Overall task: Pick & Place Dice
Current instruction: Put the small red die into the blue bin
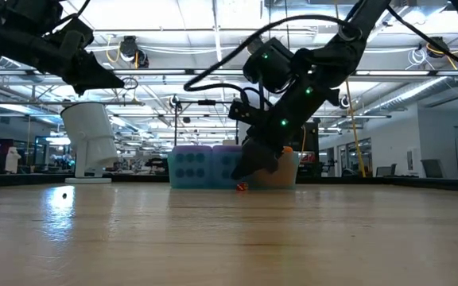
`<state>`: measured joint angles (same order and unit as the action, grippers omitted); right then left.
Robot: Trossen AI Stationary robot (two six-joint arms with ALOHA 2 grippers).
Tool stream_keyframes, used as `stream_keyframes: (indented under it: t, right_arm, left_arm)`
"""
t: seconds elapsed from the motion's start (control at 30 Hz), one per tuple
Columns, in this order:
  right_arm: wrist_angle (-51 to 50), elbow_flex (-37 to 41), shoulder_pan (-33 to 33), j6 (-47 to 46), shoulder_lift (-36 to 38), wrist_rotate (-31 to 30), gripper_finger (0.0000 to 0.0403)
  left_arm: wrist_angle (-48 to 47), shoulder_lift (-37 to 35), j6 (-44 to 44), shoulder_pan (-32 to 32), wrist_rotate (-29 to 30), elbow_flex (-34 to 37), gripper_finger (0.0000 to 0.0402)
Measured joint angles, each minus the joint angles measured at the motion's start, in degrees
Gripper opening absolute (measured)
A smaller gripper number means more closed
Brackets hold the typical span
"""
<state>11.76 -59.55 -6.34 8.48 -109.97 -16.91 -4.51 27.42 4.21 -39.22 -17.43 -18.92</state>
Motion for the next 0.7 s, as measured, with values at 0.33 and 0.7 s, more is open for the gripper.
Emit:
stream_keyframes:
  t: [0.33, 0.7]
  right_arm:
    - [-1.7, 0.0, 1.0, -0.4, 0.2, 2.8, 0.0]
    - [-6.3, -0.1, 3.0, -1.9, 0.2, 3.6, 0.0]
  left_arm:
    - [0.0, 0.0, -0.2, 0.0, 0.0, 0.0, 0.0026]
    - [0.0, 0.0, -0.9, 0.0, 0.0, 0.0, 0.0026]
